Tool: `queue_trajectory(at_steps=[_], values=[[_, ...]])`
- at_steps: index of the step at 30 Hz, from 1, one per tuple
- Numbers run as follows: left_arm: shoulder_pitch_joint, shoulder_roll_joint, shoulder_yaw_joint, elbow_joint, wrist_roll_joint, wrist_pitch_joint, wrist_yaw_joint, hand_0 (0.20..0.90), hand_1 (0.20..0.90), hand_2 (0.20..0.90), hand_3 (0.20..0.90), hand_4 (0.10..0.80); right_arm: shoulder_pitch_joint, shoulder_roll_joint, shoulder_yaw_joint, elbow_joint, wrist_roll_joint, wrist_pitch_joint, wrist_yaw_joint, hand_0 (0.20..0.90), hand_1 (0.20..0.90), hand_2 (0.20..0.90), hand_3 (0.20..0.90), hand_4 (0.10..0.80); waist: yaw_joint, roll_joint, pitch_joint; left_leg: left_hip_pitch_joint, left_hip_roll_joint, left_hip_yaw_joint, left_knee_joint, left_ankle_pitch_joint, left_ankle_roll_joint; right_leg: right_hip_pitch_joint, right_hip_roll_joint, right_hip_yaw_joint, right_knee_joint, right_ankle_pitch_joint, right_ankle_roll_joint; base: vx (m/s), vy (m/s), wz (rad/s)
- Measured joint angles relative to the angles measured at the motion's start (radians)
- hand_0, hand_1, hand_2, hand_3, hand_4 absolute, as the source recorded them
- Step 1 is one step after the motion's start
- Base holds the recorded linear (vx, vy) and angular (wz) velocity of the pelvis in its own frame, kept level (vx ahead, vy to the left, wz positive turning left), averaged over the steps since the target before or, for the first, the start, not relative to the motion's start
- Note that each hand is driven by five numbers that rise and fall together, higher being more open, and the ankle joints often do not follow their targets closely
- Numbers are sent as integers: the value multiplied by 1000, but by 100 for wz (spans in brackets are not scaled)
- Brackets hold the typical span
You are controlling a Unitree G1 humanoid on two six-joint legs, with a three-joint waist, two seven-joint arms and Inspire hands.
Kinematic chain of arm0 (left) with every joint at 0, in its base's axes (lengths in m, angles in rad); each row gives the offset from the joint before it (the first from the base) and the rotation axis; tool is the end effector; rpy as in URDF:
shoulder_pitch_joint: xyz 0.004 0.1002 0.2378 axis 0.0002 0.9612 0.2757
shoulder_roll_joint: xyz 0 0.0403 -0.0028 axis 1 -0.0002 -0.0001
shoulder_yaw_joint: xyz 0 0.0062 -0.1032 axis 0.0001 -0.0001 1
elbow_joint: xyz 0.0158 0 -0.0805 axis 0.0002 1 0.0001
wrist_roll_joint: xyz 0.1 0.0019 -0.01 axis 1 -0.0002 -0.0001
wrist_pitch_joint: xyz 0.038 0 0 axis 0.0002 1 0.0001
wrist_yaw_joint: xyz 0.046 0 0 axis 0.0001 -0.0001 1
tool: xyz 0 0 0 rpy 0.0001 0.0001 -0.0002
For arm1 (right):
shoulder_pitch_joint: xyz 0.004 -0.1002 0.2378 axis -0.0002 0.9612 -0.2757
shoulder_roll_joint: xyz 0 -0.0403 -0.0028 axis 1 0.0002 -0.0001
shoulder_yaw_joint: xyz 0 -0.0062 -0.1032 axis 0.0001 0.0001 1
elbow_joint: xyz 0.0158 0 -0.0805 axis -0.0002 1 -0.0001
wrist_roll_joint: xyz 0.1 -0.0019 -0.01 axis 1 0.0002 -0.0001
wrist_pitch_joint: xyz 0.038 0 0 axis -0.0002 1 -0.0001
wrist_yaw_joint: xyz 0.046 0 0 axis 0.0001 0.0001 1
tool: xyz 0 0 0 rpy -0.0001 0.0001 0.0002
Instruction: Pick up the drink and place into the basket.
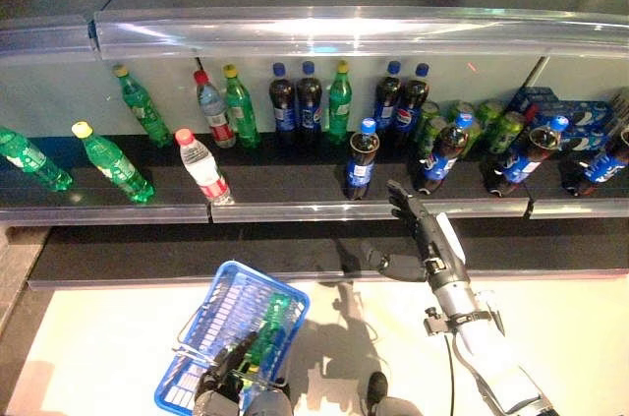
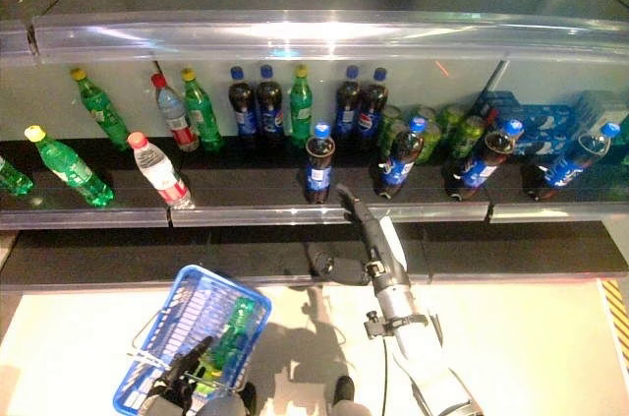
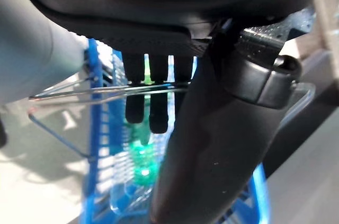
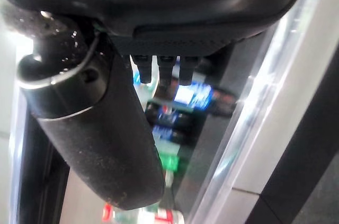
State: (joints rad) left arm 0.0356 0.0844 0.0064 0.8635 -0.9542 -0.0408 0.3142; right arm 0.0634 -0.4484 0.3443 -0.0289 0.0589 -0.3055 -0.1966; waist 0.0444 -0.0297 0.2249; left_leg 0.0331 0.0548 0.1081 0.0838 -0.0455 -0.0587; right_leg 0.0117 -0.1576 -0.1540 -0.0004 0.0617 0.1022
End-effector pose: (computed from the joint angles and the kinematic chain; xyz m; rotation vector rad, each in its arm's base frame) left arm 0.1204 0.1799 -0.0965 -0.6852 0.8911 0.7667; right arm 0.1780 -0.1672 0.0415 -0.2939 -0.2061 0.1952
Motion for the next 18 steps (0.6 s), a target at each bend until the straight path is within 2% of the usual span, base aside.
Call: queue_trajectory(at_steps=[3,5,6,8,9,10,12,13,14,15,17,18], values=[[11,8,-3,3,4,13,10,300,300,300,200,100,22,-1,1,-9,0,-1,2,900,900,900,900,800,-28,-4,1,15,-14,8,-15,1,11,-36,-20,4,95,-24,19,-20,-60,-12],[5,18,0,19,4,13,14,300,300,300,200,100,20,-2,8,-9,0,-2,-25,900,900,900,900,800,-50,-4,3,13,-10,-3,-12,0,13,-84,-31,33,190,-57,34,-36,-294,2],[6,23,6,23,4,14,15,300,300,300,200,100,20,-2,11,-9,0,-3,-47,900,900,900,900,800,-54,-2,5,13,-14,-7,-11,0,12,-77,-45,52,186,-80,25,-38,-308,15],[-1,21,7,23,3,14,15,300,300,300,200,100,16,-2,10,-6,0,-12,-73,900,900,900,900,800,-55,-1,7,9,-9,-26,-8,5,5,-66,-37,72,167,-88,28,-37,-303,26],[-6,20,7,24,3,13,15,300,300,300,200,100,10,-2,12,-3,-4,-14,-81,900,900,900,900,800,-54,15,15,3,6,-43,-12,14,-5,-70,-39,85,176,-93,30,-49,-366,36],[-12,20,8,24,3,12,15,300,300,300,200,100,1,-1,13,2,-12,-16,-86,900,900,900,900,800,-55,20,19,-1,15,-46,-16,20,-12,-74,-57,107,178,-105,41,-65,-404,33],[-24,26,17,25,2,12,18,300,300,300,200,100,-24,0,21,9,-21,-16,-86,900,900,900,900,800,-47,24,21,-20,35,-38,-16,30,-37,-82,-120,110,191,-111,50,-57,-424,23],[-32,38,16,23,-2,12,21,300,300,300,200,100,-43,0,26,9,-21,-16,-86,900,900,900,900,800,-33,10,26,-24,44,-37,-14,30,-51,-77,-147,107,152,-100,48,-25,-439,-1],[-34,52,18,21,-6,11,22,300,300,300,200,100,-61,2,34,10,-20,-16,-83,900,900,900,900,800,-17,2,33,-23,57,-35,-14,36,-77,-63,-161,99,114,-67,87,-28,-499,-6],[-41,44,40,20,-19,7,39,300,300,300,200,100,-98,-14,36,13,-17,-9,-81,900,900,900,900,800,-16,41,56,-22,120,-47,-17,48,-107,-41,-93,69,99,-47,107,-24,-366,-2],[-36,33,46,11,-24,-17,46,300,300,300,200,100,-125,-53,28,13,-10,-3,-82,900,900,900,900,800,-17,71,71,-20,178,-57,-15,59,-101,-34,-39,54,100,-53,70,9,-247,3],[-34,28,53,10,-23,-24,49,300,300,300,200,100,-127,-73,16,12,-8,-3,-82,900,900,900,900,800,-20,77,71,-19,199,-61,-16,69,-89,-29,-16,49,101,-59,56,23,-207,0]])
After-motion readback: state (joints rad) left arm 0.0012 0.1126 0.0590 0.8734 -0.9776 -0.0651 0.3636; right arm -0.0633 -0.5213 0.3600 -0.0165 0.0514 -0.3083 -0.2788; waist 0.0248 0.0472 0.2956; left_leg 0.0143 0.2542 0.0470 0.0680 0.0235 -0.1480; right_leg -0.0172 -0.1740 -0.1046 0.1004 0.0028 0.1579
